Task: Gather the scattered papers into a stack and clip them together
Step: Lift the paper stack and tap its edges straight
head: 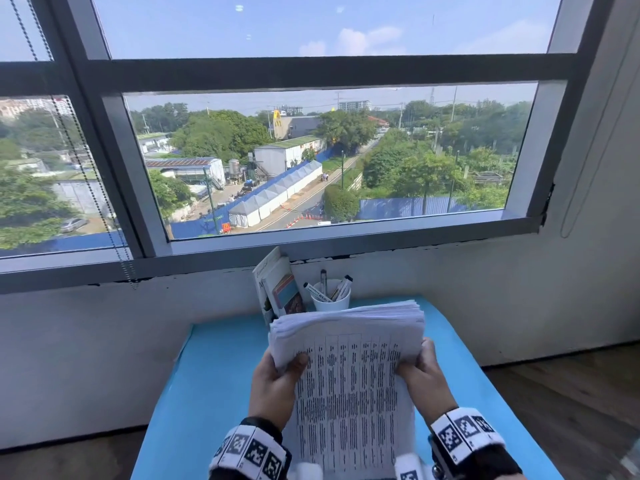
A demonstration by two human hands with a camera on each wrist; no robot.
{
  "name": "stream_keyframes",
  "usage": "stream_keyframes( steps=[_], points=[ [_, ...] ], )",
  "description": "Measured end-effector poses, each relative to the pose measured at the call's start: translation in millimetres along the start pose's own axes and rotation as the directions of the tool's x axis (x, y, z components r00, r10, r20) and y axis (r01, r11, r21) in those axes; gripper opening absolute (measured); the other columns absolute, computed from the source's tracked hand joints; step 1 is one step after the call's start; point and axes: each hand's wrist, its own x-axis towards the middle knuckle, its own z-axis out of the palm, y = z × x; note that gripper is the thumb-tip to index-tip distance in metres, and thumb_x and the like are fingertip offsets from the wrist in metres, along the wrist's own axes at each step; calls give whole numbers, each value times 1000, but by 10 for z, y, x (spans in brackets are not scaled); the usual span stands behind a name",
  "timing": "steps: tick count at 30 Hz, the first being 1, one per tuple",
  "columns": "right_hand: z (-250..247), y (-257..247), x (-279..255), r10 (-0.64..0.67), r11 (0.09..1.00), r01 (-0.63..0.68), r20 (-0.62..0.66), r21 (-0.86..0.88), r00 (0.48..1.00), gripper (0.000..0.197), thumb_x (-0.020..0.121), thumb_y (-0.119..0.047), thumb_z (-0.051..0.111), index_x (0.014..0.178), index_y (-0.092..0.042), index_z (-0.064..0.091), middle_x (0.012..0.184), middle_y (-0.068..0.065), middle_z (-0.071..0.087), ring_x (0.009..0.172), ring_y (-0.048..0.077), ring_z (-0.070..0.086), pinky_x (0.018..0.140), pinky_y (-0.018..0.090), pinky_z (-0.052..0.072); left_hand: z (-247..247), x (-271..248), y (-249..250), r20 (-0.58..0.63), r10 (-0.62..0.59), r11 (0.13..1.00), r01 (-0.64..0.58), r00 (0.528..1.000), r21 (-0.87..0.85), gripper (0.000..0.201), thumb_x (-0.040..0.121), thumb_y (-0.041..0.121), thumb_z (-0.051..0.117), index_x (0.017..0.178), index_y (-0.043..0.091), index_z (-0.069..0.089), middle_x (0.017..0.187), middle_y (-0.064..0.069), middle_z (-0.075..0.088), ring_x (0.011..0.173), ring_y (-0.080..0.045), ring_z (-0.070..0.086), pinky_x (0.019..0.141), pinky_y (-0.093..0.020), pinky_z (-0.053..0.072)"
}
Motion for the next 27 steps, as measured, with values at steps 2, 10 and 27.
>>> stream_keyframes(
  steps=[2,10,27],
  points=[
    [-13,-266,-4,-181,969,149,-159,-196,970,53,80,-4,57,126,-16,35,119,5,49,107,22,48,94,32,39,23,35,133,20,11,1000,-12,1000,22,15,83,-2,64,90,11,63,83,-9,70,78,-24,65,69,-32,56],
    [200,-1256,-172,-372,189,623,532,-759,761,63,92,-38,40,148,-23,15,145,-4,34,138,15,23,118,31,4,48,-30,415,84,-41,999,42,996,-11,14,79,9,73,89,5,65,84,-19,71,77,-34,68,72,-48,57],
    [251,-1196,-234,-336,415,682,595,-603,730,24,87,-14,51,108,-27,53,98,-5,68,94,20,59,88,34,44,95,-275,437,116,-22,997,31,993,-76,32,69,21,81,94,8,66,88,-25,69,77,-36,66,72,-53,56]
  ],
)
